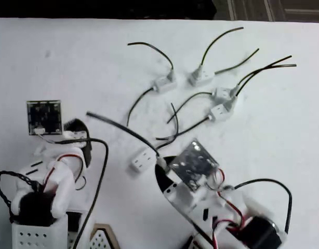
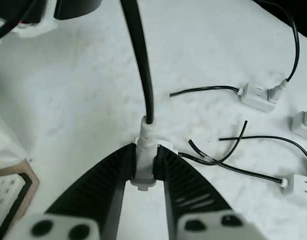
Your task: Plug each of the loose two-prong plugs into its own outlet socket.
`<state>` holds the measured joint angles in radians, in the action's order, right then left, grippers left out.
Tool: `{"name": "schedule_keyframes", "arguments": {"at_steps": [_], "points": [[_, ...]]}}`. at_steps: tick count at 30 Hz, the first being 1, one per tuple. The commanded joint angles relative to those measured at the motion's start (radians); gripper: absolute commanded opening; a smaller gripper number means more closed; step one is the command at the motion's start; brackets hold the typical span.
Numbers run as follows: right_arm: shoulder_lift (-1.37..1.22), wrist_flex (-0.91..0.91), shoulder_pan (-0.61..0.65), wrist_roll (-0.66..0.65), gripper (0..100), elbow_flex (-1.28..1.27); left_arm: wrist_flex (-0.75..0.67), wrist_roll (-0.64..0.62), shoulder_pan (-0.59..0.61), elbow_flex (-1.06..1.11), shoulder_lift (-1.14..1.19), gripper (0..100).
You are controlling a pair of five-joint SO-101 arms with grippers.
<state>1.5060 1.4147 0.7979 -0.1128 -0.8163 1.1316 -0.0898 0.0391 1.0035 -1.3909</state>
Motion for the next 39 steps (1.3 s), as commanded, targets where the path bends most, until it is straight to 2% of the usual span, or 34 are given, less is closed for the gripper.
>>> {"name": "schedule_keyframes", "arguments": {"at_steps": [1, 5, 9, 16, 21, 28, 39], "points": [[0.074, -0.070, 0.067, 0.069, 1.7, -0.046, -0.018, -0.074, -0.016, -0.063, -0.031, 2], [0.147, -0.154, 0.117, 0.078, 1.7, -0.140, -0.018, -0.077, -0.016, -0.003, -0.214, 2], [0.213, -0.226, 0.117, 0.080, 1.7, -0.215, -0.028, -0.078, -0.022, 0.084, -0.460, 2], [0.271, -0.337, 0.128, 0.080, 1.7, -0.327, -0.025, -0.071, -0.157, 0.103, -0.400, 2], [0.271, -0.377, 0.226, 0.078, 1.7, -0.371, -0.018, 0.035, -0.343, 0.112, -0.400, 2], [0.249, -0.386, 0.242, 0.078, 1.7, -0.396, -0.018, 0.126, -0.519, 0.163, -0.400, 2], [0.163, -0.384, 0.240, 0.080, 1.7, -0.405, 0.026, 0.301, -0.647, 0.164, -0.400, 2]]}}
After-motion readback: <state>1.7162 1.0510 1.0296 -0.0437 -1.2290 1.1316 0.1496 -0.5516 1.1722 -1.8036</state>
